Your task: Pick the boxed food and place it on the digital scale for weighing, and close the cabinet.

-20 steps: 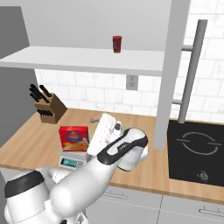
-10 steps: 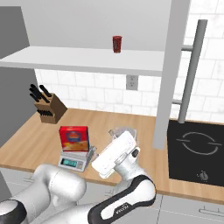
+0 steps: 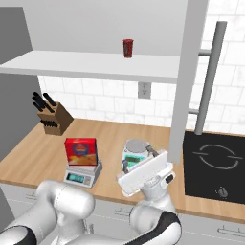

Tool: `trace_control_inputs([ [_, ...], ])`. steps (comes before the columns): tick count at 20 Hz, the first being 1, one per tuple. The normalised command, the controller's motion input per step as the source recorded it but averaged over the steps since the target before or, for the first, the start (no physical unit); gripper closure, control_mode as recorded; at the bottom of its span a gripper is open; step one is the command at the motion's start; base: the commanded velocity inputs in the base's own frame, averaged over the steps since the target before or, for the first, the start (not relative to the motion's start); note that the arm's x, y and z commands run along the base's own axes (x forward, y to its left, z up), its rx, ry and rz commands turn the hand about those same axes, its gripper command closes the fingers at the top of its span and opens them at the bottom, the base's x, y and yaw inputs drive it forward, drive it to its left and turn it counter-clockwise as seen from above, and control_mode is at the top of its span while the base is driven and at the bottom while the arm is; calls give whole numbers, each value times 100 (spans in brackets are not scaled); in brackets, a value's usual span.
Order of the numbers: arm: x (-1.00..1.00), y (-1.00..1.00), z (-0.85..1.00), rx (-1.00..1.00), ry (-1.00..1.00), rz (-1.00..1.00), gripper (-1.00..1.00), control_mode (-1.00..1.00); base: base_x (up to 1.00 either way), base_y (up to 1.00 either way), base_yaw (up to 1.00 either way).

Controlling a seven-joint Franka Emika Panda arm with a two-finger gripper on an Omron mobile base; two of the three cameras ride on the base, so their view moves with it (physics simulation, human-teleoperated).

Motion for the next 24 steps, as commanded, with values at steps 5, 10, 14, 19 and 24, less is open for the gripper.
trace_control_inputs([
  [5, -6, -100, 25, 24, -25, 11, -100, -100, 0, 0, 0],
  [10, 0, -69, 4, 5, 24, 0, -100, -100, 0, 0, 0],
  [14, 33, -46, -54, -2, 40, -6, -100, -100, 0, 0, 0],
  [19, 36, -93, -9, 11, 7, -3, -100, -100, 0, 0, 0],
  [24, 43, -99, -23, 17, 7, 0, -100, -100, 0, 0, 0],
])
